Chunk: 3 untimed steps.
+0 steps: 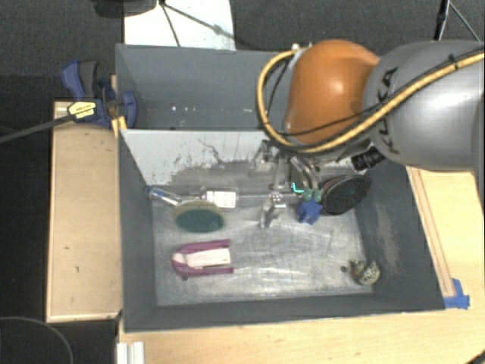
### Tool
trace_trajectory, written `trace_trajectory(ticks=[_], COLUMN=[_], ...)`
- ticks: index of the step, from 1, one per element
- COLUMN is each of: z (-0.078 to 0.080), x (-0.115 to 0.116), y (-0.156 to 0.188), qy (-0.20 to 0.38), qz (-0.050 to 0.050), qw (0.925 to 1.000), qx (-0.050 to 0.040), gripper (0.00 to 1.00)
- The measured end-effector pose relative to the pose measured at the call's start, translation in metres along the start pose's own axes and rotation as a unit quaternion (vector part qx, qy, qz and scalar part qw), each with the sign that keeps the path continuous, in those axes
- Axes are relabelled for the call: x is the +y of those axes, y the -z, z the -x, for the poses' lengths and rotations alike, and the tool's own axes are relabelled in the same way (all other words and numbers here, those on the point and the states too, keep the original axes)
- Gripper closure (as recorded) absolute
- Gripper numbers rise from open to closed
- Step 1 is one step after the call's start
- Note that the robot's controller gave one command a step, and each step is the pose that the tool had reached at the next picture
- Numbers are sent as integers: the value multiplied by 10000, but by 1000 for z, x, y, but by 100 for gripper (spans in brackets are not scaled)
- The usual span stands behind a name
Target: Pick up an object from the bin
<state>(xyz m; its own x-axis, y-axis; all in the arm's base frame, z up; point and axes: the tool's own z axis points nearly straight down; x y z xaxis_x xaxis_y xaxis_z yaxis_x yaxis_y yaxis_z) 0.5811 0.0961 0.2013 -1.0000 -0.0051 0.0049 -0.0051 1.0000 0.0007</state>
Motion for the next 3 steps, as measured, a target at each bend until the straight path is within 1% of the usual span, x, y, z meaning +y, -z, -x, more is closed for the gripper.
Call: trace_trajectory(ticks=[1,2,3], z=[4,-7,4], x=[115,158,110], y=[-128,-99,-84], qy=[-70,-562,-1032], qz=[54,24,4], qw=[9999,9984,9946], qx=[-49,-56,-50], gripper=[0,0,0])
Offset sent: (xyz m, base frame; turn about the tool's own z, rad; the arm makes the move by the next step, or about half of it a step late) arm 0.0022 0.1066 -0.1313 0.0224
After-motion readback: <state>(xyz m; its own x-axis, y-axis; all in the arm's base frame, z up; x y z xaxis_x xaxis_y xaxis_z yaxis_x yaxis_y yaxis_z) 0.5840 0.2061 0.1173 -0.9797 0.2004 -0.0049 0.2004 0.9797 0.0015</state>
